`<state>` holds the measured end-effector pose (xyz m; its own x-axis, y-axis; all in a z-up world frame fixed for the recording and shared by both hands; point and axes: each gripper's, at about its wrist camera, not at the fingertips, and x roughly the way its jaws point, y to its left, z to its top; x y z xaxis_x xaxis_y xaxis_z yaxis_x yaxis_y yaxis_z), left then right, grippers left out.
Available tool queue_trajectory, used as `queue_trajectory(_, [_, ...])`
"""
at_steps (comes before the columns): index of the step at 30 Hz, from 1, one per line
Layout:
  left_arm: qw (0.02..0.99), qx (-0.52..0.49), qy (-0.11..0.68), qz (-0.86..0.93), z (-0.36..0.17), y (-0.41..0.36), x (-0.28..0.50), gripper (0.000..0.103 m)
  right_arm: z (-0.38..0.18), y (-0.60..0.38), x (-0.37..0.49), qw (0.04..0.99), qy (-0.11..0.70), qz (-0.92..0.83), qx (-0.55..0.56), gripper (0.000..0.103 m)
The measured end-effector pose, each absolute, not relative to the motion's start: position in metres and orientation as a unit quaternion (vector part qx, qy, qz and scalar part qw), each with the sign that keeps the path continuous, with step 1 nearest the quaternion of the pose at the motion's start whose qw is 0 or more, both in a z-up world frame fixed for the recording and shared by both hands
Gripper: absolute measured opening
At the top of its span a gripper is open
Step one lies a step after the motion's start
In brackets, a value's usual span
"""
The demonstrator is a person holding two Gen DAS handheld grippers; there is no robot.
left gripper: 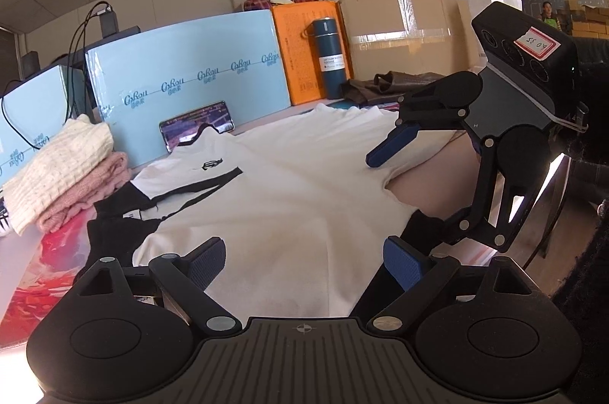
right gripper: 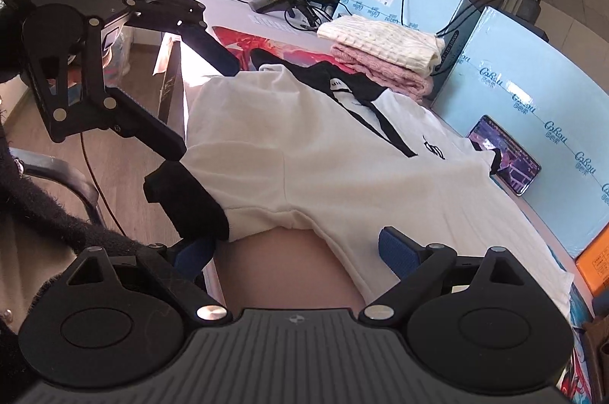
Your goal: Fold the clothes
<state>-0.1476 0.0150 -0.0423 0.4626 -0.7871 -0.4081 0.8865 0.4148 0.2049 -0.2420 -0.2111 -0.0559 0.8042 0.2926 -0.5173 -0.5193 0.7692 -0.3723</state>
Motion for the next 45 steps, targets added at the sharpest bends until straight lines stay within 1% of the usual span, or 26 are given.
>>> queue_trajectory(3, [0.825, 0.183, 0.127, -0.519, -0.037, 0.019, -0.147, 0.092, -0.050, -0.210, -0.250, 0.922, 0.150, 0.233, -0.269, 0.094])
queue_trajectory(4, [0.822, 0.177, 0.128, -0.525, -0.036, 0.021, -0.146, 0.092, -0.048, -0.210, -0.251, 0.922, 0.124, 0.239, -0.277, 0.092])
queue_trajectory(6, [0.810, 0.150, 0.128, -0.552, -0.031, 0.026, -0.145, 0.092, -0.046, -0.211, -0.250, 0.917, 0.120, 0.262, -0.276, 0.082])
queue_trajectory(7, [0.803, 0.139, 0.128, -0.565, -0.030, 0.027, -0.144, 0.092, -0.045, -0.212, -0.249, 0.914, 0.118, 0.274, -0.274, 0.062])
queue_trajectory(8, [0.797, 0.132, 0.128, -0.576, -0.030, 0.027, -0.145, 0.092, -0.043, -0.213, -0.247, 0.912, 0.127, 0.290, -0.261, 0.038])
queue_trajectory(9, [0.792, 0.132, 0.130, -0.582, -0.031, 0.026, -0.146, 0.092, -0.042, -0.214, -0.245, 0.909, 0.134, 0.306, -0.249, 0.029])
queue_trajectory(10, [0.789, 0.137, 0.132, -0.584, -0.033, 0.024, -0.147, 0.092, -0.041, -0.214, -0.243, 0.908, 0.140, 0.313, -0.240, 0.016])
queue_trajectory(11, [0.788, 0.147, 0.134, -0.582, -0.037, 0.020, -0.148, 0.092, -0.040, -0.215, -0.241, 0.907, 0.145, 0.320, -0.230, 0.014])
queue_trajectory(14, [0.799, 0.167, 0.135, -0.562, -0.047, 0.011, -0.148, 0.092, -0.033, -0.226, -0.233, 0.921, 0.149, 0.320, -0.167, 0.013])
queue_trajectory(17, [0.817, 0.176, 0.116, -0.536, -0.055, 0.006, -0.149, 0.091, -0.026, -0.241, -0.227, 0.936, 0.140, 0.308, -0.099, 0.013])
queue_trajectory(19, [0.824, 0.167, 0.104, -0.532, -0.057, 0.005, -0.147, 0.078, -0.022, -0.251, -0.226, 0.944, 0.133, 0.295, -0.059, 0.013])
queue_trajectory(21, [0.824, 0.139, 0.105, -0.540, -0.056, 0.007, -0.139, 0.039, -0.021, -0.257, -0.227, 0.948, 0.131, 0.288, -0.040, 0.013])
queue_trajectory(22, [0.825, 0.131, 0.098, -0.541, -0.054, 0.008, -0.137, 0.031, -0.021, -0.259, -0.229, 0.948, 0.132, 0.286, -0.035, 0.013])
queue_trajectory(23, [0.828, 0.126, 0.088, -0.539, -0.053, 0.009, -0.135, 0.017, -0.021, -0.261, -0.230, 0.949, 0.132, 0.284, -0.030, 0.013])
queue_trajectory(24, [0.831, 0.120, 0.079, -0.537, -0.051, 0.009, -0.133, 0.007, -0.020, -0.262, -0.232, 0.950, 0.132, 0.282, -0.027, 0.013])
queue_trajectory(25, [0.834, 0.109, 0.073, -0.536, -0.049, 0.010, -0.130, 0.005, -0.020, -0.263, -0.234, 0.951, 0.131, 0.279, -0.033, 0.018])
queue_trajectory(26, [0.835, 0.095, 0.069, -0.537, -0.047, 0.012, -0.126, 0.004, -0.020, -0.265, -0.237, 0.952, 0.130, 0.274, -0.037, 0.036])
queue_trajectory(27, [0.836, 0.078, 0.066, -0.539, -0.044, 0.014, -0.122, 0.003, -0.021, -0.268, -0.239, 0.954, 0.134, 0.264, -0.036, 0.051])
queue_trajectory(28, [0.837, 0.066, 0.063, -0.539, -0.041, 0.015, -0.119, 0.002, -0.021, -0.273, -0.240, 0.957, 0.141, 0.251, -0.033, 0.069])
queue_trajectory(33, [0.840, 0.011, 0.046, -0.541, -0.026, 0.018, -0.101, 0.001, -0.028, -0.298, -0.248, 0.956, 0.201, 0.207, -0.050, 0.069])
queue_trajectory(36, [0.841, 0.001, 0.039, -0.540, -0.021, 0.016, -0.092, 0.000, -0.032, -0.316, -0.253, 0.953, 0.244, 0.169, -0.067, 0.065])
queue_trajectory(37, [0.841, -0.002, 0.039, -0.539, -0.020, 0.016, -0.089, 0.000, -0.033, -0.324, -0.255, 0.951, 0.259, 0.155, -0.069, 0.060])
queue_trajectory(38, [0.842, -0.004, 0.040, -0.539, -0.019, 0.015, -0.088, 0.000, -0.035, -0.331, -0.258, 0.948, 0.273, 0.148, -0.069, 0.053])
queue_trajectory(40, [0.842, -0.006, 0.041, -0.538, -0.018, 0.014, -0.085, 0.000, -0.035, -0.345, -0.265, 0.945, 0.291, 0.132, -0.069, 0.046])
queue_trajectory(45, [0.843, -0.003, 0.036, -0.536, -0.013, 0.011, -0.078, 0.000, -0.029, -0.375, -0.281, 0.943, 0.315, 0.088, -0.065, 0.040])
